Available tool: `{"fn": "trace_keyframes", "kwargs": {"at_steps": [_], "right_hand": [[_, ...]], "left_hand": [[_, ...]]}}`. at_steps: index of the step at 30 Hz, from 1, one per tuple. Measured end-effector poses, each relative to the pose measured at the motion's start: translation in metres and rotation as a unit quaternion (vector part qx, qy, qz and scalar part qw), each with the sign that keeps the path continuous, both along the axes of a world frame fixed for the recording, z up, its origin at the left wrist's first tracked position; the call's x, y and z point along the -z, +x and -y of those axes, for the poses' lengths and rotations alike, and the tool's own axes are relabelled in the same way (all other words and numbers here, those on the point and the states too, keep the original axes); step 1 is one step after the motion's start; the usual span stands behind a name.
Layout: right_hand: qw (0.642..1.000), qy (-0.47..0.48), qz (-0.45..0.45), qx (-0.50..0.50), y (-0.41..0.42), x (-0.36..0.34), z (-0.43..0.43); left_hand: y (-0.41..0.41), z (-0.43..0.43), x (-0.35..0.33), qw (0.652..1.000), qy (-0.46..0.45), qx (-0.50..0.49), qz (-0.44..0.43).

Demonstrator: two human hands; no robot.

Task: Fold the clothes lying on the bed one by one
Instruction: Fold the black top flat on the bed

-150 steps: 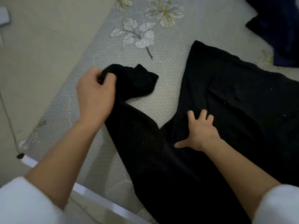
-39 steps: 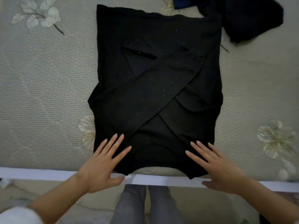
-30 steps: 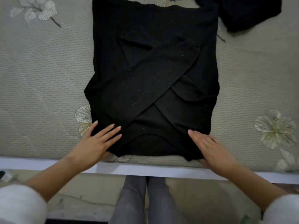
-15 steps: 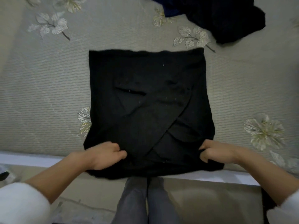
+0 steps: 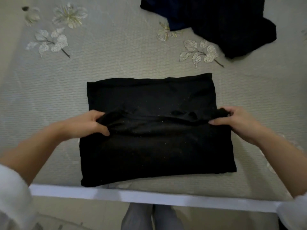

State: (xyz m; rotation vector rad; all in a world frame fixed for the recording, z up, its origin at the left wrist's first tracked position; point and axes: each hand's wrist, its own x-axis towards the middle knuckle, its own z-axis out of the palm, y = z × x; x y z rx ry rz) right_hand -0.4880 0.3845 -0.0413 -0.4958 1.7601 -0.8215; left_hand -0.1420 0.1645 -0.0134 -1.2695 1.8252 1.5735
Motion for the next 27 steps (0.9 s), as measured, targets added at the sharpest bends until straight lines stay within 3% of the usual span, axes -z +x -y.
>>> {"fn": "trace_keyframes", "kwargs": {"at_steps": [5, 9, 14, 17, 19, 21, 24, 27], "right_hand": [[0.992, -0.036, -0.001, 0.123, -0.016, 0.017, 0.056], [0.988, -0.035, -0.061, 0.138, -0.023, 0.030, 0.088], [0.970, -0.076, -0.095, 0.212, -0.026, 0.042, 0.117], [0.963, -0.029, -0.164, 0.212, -0.020, 0.058, 0.124], [0.949, 0.017, -0.279, 0.147, -0.007, 0.066, 0.117], [0.905, 0.015, -0.425, 0.025, 0.017, 0.069, 0.102], [0.845, -0.018, -0.505, -0.172, 0.056, 0.077, 0.078], [0.814, 0.054, -0.481, -0.321, 0.070, 0.094, 0.059]], "left_hand": [[-0.020, 0.060, 0.012, 0.995, -0.061, -0.079, -0.026], [-0.037, 0.090, 0.026, 0.990, -0.107, -0.090, -0.031], [-0.039, 0.111, 0.047, 0.971, -0.132, -0.186, -0.072], [-0.040, 0.104, 0.073, 0.950, -0.197, -0.237, -0.053], [-0.040, 0.085, 0.088, 0.923, -0.344, -0.175, 0.006], [-0.041, 0.053, 0.099, 0.885, -0.462, -0.059, 0.003], [-0.047, -0.009, 0.107, 0.884, -0.458, 0.073, -0.050], [-0.041, -0.048, 0.132, 0.893, -0.424, 0.148, 0.008]]}}
